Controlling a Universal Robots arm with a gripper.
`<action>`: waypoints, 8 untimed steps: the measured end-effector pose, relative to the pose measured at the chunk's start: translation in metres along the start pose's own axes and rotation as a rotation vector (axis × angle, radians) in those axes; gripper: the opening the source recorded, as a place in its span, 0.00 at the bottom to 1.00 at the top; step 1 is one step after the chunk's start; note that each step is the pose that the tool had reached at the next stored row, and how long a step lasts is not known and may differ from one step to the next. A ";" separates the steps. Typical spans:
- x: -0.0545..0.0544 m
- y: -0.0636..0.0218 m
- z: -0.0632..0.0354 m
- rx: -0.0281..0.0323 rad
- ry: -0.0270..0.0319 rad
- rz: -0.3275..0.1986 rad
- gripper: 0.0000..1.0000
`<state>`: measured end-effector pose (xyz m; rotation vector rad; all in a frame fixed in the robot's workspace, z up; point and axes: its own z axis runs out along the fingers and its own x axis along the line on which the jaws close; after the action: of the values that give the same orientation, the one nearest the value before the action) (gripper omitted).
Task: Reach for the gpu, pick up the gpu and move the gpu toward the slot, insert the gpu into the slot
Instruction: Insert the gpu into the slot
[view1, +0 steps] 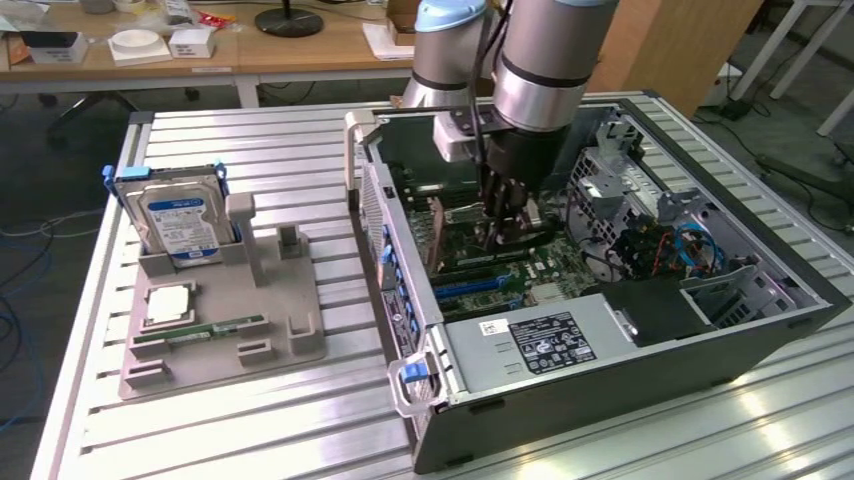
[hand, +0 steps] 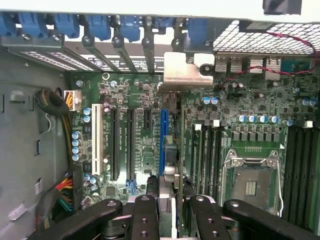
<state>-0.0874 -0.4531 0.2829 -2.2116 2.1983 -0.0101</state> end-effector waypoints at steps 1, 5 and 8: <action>0.000 0.0007 0.0011 0.0001 -0.0001 0.000 0.29; 0.000 0.0093 0.0058 0.0000 0.0001 0.000 0.29; 0.001 0.0113 0.0108 -0.0001 0.0001 0.000 0.29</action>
<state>-0.0985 -0.4542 0.2719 -2.2117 2.1984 -0.0101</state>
